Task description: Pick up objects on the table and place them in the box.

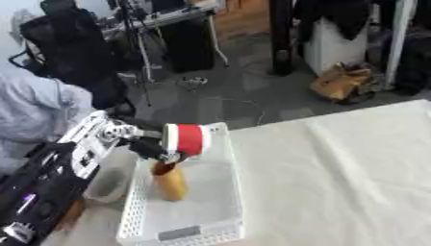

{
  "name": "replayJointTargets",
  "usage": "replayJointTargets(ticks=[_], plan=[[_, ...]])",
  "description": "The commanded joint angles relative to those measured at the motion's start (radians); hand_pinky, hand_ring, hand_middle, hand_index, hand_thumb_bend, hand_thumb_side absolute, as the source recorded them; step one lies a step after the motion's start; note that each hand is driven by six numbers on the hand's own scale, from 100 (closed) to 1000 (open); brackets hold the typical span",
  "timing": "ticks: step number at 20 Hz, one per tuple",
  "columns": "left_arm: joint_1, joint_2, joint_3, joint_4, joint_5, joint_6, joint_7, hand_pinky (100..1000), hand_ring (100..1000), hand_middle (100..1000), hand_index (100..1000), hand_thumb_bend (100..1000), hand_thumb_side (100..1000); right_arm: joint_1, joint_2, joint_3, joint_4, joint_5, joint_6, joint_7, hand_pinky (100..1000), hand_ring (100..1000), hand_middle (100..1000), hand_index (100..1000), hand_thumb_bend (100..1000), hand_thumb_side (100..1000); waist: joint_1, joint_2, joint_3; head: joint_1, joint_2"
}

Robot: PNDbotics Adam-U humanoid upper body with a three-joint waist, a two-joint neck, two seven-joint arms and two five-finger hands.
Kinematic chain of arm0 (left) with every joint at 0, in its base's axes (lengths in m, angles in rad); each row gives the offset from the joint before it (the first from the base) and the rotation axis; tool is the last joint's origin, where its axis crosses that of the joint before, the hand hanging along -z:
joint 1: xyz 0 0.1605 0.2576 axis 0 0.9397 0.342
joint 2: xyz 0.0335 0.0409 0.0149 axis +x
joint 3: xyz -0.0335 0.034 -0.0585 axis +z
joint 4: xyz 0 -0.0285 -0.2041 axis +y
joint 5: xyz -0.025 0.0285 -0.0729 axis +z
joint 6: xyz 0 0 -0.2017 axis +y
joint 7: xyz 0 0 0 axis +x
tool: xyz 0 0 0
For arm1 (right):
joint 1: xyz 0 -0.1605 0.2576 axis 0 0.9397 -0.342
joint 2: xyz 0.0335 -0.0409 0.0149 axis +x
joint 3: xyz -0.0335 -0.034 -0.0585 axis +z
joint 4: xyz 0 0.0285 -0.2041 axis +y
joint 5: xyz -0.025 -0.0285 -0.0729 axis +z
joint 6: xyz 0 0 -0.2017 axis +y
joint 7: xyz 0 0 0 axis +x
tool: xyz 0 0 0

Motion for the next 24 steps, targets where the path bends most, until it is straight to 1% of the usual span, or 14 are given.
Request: replayJointTargets(ticks=[1, 2, 3, 5, 6, 7, 8, 9, 13, 16, 19, 23, 24], plan=[[-0.03, 0.022, -0.005, 0.0, -0.046, -0.012, -0.018, 1000, 1000, 1000, 1000, 352, 1000, -0.01, -0.024, 0.004, -0.017, -0.007, -0.011, -0.005, 629, 610, 446, 470, 100, 664, -0.007, -0.021, 0.001, 0.001, 0.01], [-0.031, 0.021, -0.004, 0.005, -0.055, -0.017, -0.019, 1000, 1000, 1000, 1000, 352, 1000, -0.01, -0.024, 0.004, -0.017, -0.008, -0.011, -0.005, 629, 610, 446, 470, 100, 664, -0.007, -0.021, 0.001, 0.001, 0.01], [-0.032, 0.021, -0.002, 0.009, -0.061, -0.021, -0.019, 1000, 1000, 1000, 1000, 393, 1000, -0.01, -0.024, 0.004, -0.017, -0.008, -0.011, -0.004, 629, 610, 446, 470, 100, 663, -0.007, -0.021, 0.001, 0.001, 0.01], [-0.034, 0.023, -0.001, 0.022, -0.08, -0.024, -0.019, 1000, 1000, 1000, 1000, 393, 1000, -0.01, -0.026, 0.005, -0.017, -0.008, -0.011, -0.004, 629, 610, 446, 470, 100, 663, -0.006, -0.023, 0.003, 0.0, 0.011], [-0.037, 0.024, -0.006, 0.025, -0.092, -0.035, -0.019, 1000, 1000, 1000, 1000, 735, 1000, -0.01, -0.026, 0.005, -0.017, -0.009, -0.01, -0.004, 629, 610, 446, 470, 100, 662, -0.006, -0.024, 0.003, 0.0, 0.01], [-0.039, 0.024, -0.009, 0.028, -0.104, -0.049, -0.019, 1000, 1000, 1000, 1000, 811, 1000, -0.011, -0.026, 0.006, -0.017, -0.01, -0.01, -0.003, 629, 610, 446, 470, 100, 661, -0.006, -0.024, 0.003, 0.0, 0.009], [-0.042, 0.026, -0.014, 0.029, -0.122, -0.063, -0.019, 1000, 1000, 1000, 1000, 959, 1000, -0.01, -0.026, 0.006, -0.017, -0.011, -0.009, -0.003, 629, 610, 446, 470, 100, 661, -0.006, -0.025, 0.004, 0.0, 0.009], [-0.044, 0.027, -0.016, 0.029, -0.141, -0.077, -0.019, 1000, 1000, 1000, 1000, 998, 1000, -0.01, -0.027, 0.006, -0.017, -0.011, -0.009, -0.003, 629, 610, 446, 470, 100, 661, -0.006, -0.026, 0.004, -0.001, 0.009], [-0.05, 0.032, -0.018, 0.013, -0.243, -0.118, -0.019, 1000, 1000, 1000, 1000, 1000, 1000, -0.009, -0.028, 0.006, -0.017, -0.013, -0.01, -0.002, 629, 609, 446, 469, 100, 660, -0.007, -0.028, 0.005, 0.0, 0.01], [-0.054, 0.034, -0.014, -0.013, -0.298, -0.147, -0.019, 1000, 1000, 1000, 1000, 1000, 1000, -0.007, -0.027, 0.006, -0.017, -0.014, -0.009, -0.002, 629, 610, 446, 469, 100, 658, -0.007, -0.03, 0.005, 0.0, 0.011], [-0.054, 0.037, -0.003, -0.052, -0.304, -0.172, -0.019, 1000, 1000, 1000, 1000, 1000, 1000, -0.006, -0.028, 0.006, -0.017, -0.014, -0.008, -0.002, 629, 610, 446, 469, 100, 658, -0.008, -0.031, 0.007, -0.001, 0.011], [-0.053, 0.04, 0.009, -0.078, -0.285, -0.168, -0.019, 1000, 1000, 1000, 1000, 1000, 1000, -0.005, -0.028, 0.005, -0.017, -0.015, -0.009, -0.003, 629, 610, 446, 469, 100, 660, -0.009, -0.032, 0.009, -0.002, 0.011], [-0.053, 0.04, 0.019, -0.09, -0.271, -0.163, -0.009, 1000, 1000, 1000, 1000, 826, 1000, -0.005, -0.028, 0.005, -0.017, -0.015, -0.009, -0.003, 629, 610, 445, 470, 100, 665, -0.01, -0.032, 0.01, -0.002, 0.011]])
